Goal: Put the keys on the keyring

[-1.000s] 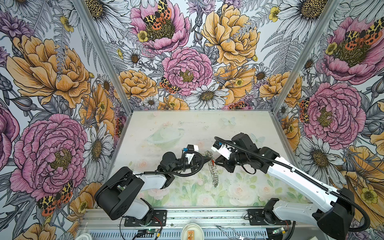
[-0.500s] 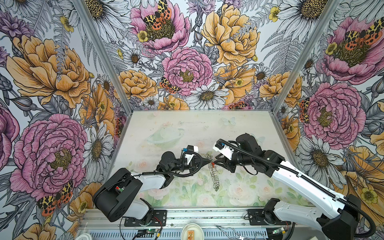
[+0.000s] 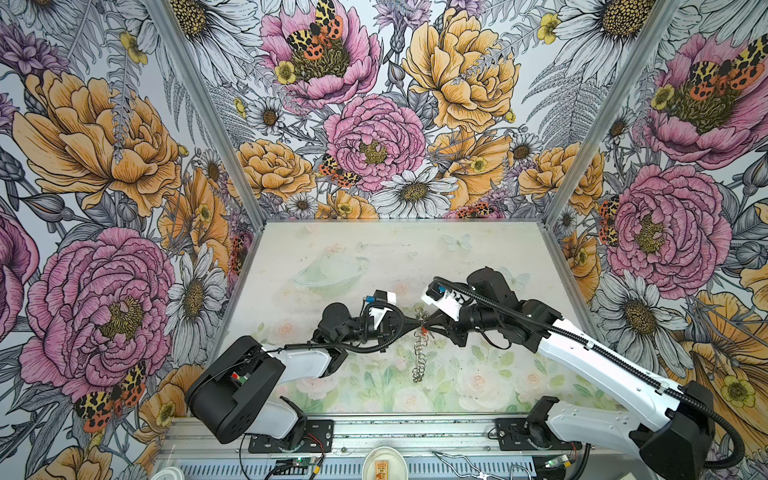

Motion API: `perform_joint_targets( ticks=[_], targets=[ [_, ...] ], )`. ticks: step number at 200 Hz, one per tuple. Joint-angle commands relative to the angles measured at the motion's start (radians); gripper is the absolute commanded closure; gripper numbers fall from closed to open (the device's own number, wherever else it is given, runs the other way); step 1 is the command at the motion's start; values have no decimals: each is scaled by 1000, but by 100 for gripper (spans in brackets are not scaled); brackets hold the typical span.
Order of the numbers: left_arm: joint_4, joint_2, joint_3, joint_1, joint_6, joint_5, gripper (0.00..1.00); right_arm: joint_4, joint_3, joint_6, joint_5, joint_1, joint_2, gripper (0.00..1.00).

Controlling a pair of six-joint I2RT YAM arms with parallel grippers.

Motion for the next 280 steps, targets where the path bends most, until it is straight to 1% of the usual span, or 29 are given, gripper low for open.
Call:
perform_joint_targets(
  ticks=[1, 21, 72, 117, 157, 174, 226, 250, 280],
  targets=[
    [71, 5, 26, 0, -9, 19, 100, 30, -14, -5, -40, 3, 0, 90],
    [71, -1, 24, 0, -7, 20, 100, 29, -22, -6, -50, 4, -5, 96],
    [61, -10, 35, -7, -6, 20, 100, 31, -21, -5, -65, 9, 22, 100],
    [71, 14, 58, -36, -9, 18, 100, 35, 14, -21, -87, 25, 67, 95],
    [118, 43, 66, -49, -32, 13, 100, 84, 6, -10, -62, 25, 48, 90],
    [135, 53, 64, -49, -39, 11, 100, 113, -10, 2, -45, 25, 30, 87],
    [107, 37, 37, -31, -17, -9, 100, 110, -58, -9, 88, 17, -69, 73],
    [97, 23, 24, -16, -11, -15, 100, 110, -75, -9, 116, 7, -115, 69],
    [76, 5, 20, -11, -4, -11, 100, 109, -74, -21, 107, -8, -149, 68]
  ],
)
